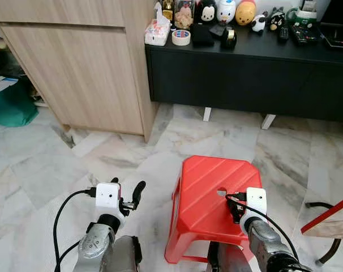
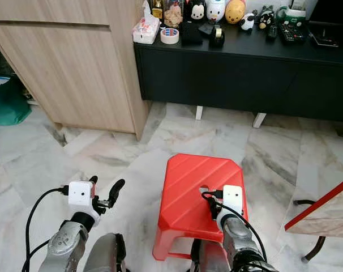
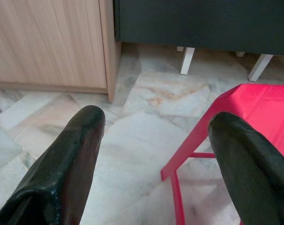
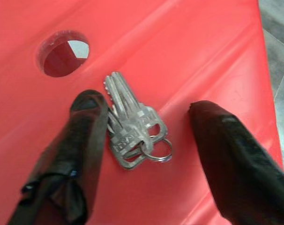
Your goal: Hang keys on a hook
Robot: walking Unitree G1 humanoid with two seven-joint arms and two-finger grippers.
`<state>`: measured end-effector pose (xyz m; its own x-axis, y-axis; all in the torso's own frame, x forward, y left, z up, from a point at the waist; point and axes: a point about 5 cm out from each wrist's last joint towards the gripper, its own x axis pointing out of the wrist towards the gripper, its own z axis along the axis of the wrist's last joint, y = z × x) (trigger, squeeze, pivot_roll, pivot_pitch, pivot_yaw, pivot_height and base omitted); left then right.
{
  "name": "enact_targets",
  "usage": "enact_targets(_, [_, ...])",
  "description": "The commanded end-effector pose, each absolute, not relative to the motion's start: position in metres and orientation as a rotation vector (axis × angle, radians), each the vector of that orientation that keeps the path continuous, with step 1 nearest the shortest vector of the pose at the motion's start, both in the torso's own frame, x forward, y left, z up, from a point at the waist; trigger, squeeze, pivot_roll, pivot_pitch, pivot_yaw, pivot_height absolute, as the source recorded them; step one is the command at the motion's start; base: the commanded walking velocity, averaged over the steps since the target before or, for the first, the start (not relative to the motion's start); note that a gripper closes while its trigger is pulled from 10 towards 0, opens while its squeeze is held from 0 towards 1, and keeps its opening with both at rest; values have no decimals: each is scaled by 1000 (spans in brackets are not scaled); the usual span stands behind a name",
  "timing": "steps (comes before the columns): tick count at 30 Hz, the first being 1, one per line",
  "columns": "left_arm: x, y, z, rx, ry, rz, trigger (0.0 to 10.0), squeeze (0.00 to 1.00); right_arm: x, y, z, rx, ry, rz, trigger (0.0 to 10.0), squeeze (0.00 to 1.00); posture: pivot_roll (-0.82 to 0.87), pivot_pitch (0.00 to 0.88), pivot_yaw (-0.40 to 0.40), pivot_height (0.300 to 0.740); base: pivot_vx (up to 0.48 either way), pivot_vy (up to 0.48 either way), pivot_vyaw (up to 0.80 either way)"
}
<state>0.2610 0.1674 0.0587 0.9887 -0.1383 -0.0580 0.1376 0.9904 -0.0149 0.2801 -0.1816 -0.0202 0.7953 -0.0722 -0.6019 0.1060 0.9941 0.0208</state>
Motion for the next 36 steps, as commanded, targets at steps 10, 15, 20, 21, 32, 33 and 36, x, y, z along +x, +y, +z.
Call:
enact_targets(10, [266, 169, 56, 5, 79, -130, 10000, 0, 267, -177, -33, 69, 708, -75, 0, 0, 58, 113, -29, 613, 0, 0, 0])
enact_targets(15, [270, 170, 56, 6, 79, -127, 10000, 0, 270, -175, -30, 71, 694, -64, 0, 0, 54, 106, -30, 613, 0, 0, 0])
enact_targets(20, [273, 169, 57, 7, 76, -124, 10000, 0, 274, -174, -26, 77, 666, -59, 0, 0, 50, 98, -30, 613, 0, 0, 0])
enact_targets(21, [273, 169, 57, 7, 76, -124, 10000, 0, 275, -174, -25, 77, 662, -58, 0, 0, 49, 97, -30, 613, 0, 0, 0])
enact_targets(32, [281, 167, 59, 5, 62, -121, 10000, 0, 287, -172, -11, 118, 540, -25, 0, 0, 37, 76, -36, 613, 0, 0, 0])
enact_targets(33, [281, 167, 59, 5, 61, -120, 10000, 0, 288, -171, -10, 120, 530, -18, 0, 0, 37, 73, -37, 613, 0, 0, 0])
enact_targets(36, [283, 167, 59, 5, 61, -118, 10000, 0, 290, -170, -8, 112, 522, -6, 0, 0, 35, 66, -39, 613, 0, 0, 0])
